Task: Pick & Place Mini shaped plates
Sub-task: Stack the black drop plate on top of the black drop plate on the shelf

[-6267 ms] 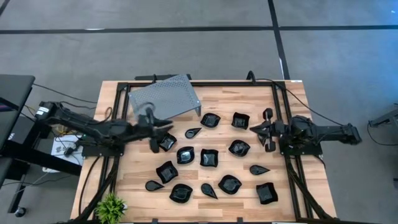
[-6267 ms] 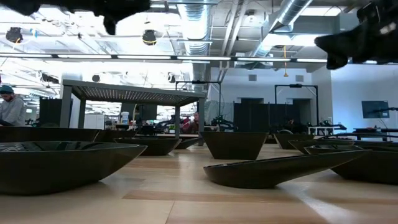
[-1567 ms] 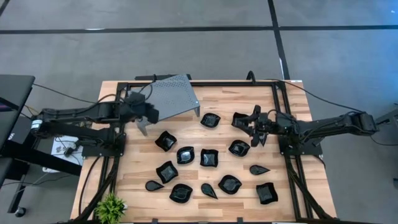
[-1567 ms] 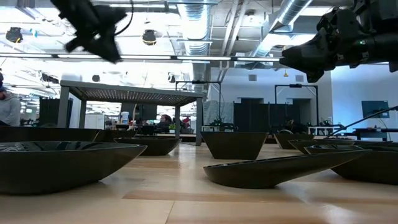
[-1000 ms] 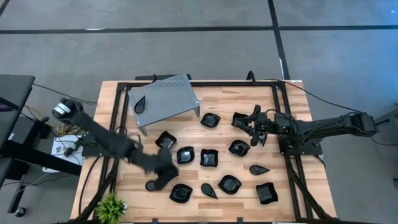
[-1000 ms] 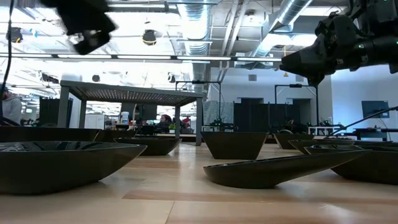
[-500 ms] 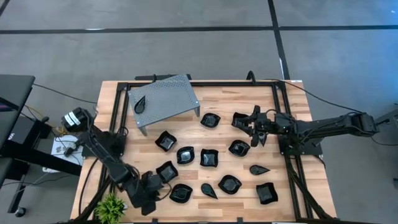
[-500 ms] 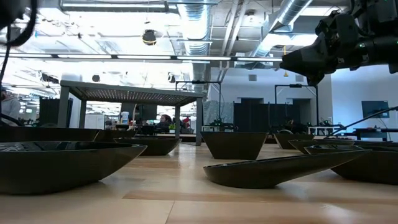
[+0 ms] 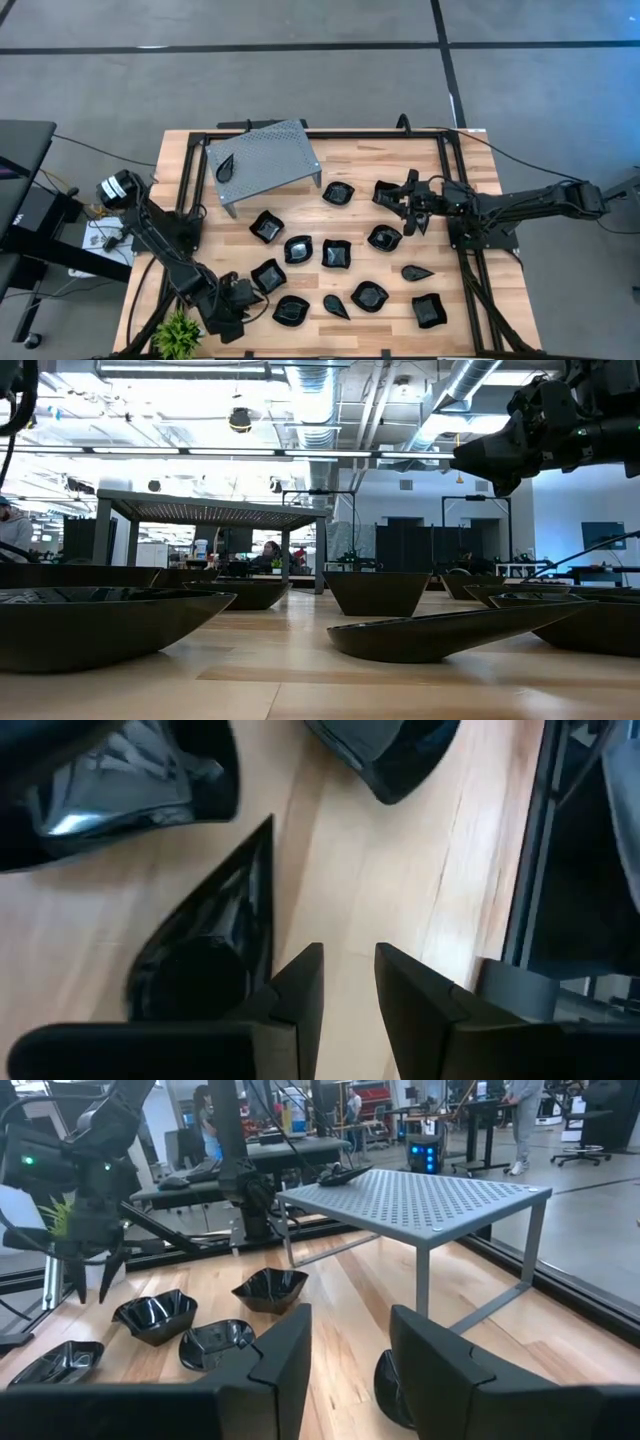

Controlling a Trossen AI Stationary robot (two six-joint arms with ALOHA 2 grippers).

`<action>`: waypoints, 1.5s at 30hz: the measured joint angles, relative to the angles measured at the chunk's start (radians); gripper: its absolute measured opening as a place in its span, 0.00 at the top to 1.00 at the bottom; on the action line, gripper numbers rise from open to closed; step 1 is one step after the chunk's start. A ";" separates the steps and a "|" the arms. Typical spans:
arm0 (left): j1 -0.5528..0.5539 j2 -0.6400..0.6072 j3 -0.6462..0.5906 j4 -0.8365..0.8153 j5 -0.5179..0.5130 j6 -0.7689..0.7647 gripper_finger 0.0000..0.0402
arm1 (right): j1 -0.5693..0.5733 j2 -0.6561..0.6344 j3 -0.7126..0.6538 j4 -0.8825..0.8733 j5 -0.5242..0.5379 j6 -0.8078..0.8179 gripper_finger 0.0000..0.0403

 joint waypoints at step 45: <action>0.066 0.095 0.228 -0.012 0.042 -0.092 0.99 | 0.000 0.000 0.000 -0.008 0.002 -0.003 0.67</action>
